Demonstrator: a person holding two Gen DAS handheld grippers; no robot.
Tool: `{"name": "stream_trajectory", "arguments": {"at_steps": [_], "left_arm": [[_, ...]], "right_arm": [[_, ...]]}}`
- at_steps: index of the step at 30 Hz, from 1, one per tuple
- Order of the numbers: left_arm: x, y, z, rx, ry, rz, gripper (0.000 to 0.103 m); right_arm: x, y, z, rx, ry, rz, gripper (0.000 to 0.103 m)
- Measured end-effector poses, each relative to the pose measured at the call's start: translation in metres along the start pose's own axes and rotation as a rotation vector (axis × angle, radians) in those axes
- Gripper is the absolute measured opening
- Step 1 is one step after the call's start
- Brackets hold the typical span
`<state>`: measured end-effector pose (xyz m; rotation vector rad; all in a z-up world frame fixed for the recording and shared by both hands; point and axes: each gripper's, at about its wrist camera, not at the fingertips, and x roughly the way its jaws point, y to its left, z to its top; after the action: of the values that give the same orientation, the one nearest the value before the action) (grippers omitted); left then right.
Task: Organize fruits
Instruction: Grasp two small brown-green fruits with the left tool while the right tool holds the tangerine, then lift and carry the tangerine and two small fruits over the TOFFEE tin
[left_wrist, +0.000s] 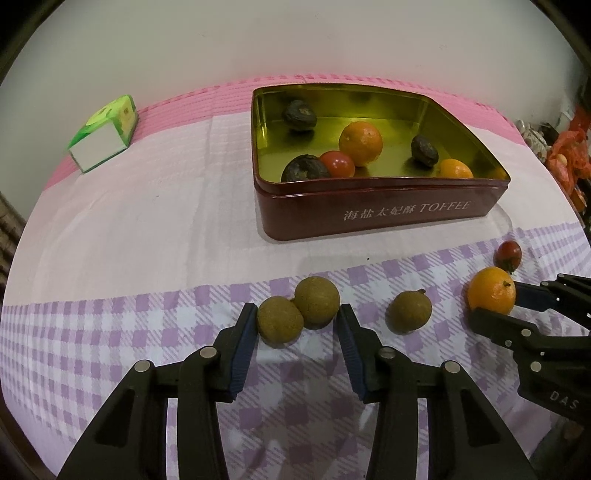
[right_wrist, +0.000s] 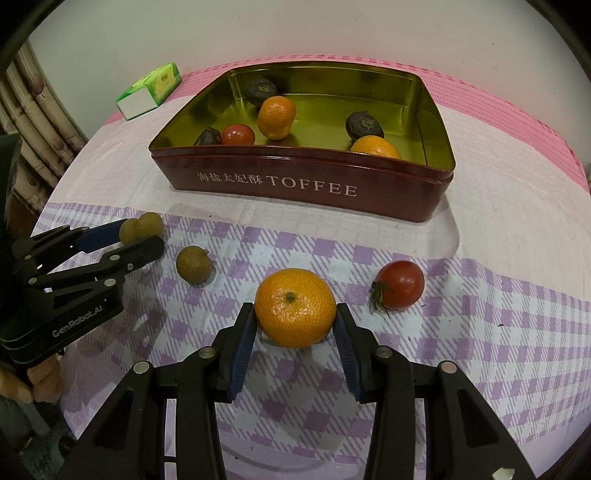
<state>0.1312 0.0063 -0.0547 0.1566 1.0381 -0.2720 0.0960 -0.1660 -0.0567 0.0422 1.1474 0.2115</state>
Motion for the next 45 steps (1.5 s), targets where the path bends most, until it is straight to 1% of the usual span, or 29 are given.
{"name": "stream_trajectory", "arguments": {"at_steps": [8, 19, 29, 33, 45], "left_arm": [[-0.008, -0.001, 0.0, -0.01, -0.016, 0.012, 0.045], [-0.02, -0.007, 0.009, -0.005, -0.052, 0.023, 0.045], [-0.037, -0.006, 0.032, -0.031, -0.121, -0.004, 0.045], [-0.038, -0.007, 0.044, -0.035, -0.137, -0.008, 0.045], [-0.019, -0.014, 0.076, -0.03, -0.141, -0.005, 0.045]], "right_arm": [[-0.003, -0.001, 0.001, 0.002, -0.009, 0.0, 0.04], [-0.023, -0.007, 0.012, 0.01, -0.053, 0.008, 0.04], [-0.047, -0.025, 0.033, 0.035, -0.121, 0.01, 0.04], [-0.05, -0.034, 0.043, 0.048, -0.133, 0.004, 0.04], [-0.035, -0.037, 0.076, 0.036, -0.142, -0.012, 0.04]]}}
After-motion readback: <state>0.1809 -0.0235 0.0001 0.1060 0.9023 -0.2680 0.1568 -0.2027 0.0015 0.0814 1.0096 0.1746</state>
